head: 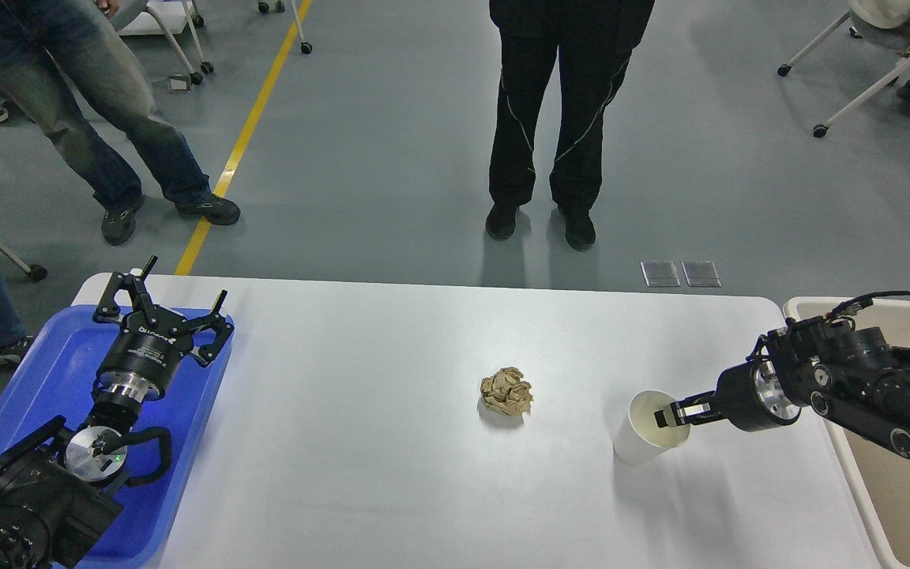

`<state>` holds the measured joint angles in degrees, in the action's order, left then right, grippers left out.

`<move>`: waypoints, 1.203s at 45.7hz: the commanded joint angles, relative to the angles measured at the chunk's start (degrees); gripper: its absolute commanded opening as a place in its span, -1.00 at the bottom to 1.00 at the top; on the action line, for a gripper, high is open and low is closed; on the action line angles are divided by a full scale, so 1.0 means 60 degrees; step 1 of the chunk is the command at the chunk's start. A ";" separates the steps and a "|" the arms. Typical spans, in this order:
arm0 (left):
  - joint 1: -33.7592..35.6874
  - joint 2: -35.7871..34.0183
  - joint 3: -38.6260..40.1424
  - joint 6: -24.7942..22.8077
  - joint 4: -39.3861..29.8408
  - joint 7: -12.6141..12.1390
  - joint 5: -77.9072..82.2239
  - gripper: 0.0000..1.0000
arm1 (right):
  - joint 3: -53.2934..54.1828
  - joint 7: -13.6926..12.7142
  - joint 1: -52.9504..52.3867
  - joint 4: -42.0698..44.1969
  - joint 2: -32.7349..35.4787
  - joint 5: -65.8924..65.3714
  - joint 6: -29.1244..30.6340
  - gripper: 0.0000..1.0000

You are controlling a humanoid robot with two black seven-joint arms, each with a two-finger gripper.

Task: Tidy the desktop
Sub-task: 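Lift the white cup with the right gripper and carry it up past the bin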

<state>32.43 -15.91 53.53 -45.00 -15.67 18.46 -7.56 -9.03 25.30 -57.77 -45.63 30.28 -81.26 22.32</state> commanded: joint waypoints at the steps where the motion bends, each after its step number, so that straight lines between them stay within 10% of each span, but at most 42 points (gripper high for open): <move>1: 0.0000 0.0000 0.0000 0.0000 0.0005 0.0000 0.0000 1.00 | 0.0011 0.0338 -0.0026 0.0003 -0.0008 -0.0006 -0.0116 -1.00; 55: 0.0000 0.0000 0.0000 0.0000 -0.0010 0.0000 0.0000 1.00 | 0.0319 0.1422 -0.3555 -0.1975 0.3829 0.3626 0.0850 -1.00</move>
<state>32.43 -15.91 53.53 -45.00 -15.65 18.46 -7.56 -7.22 32.84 -74.10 -56.52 49.46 -64.31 24.29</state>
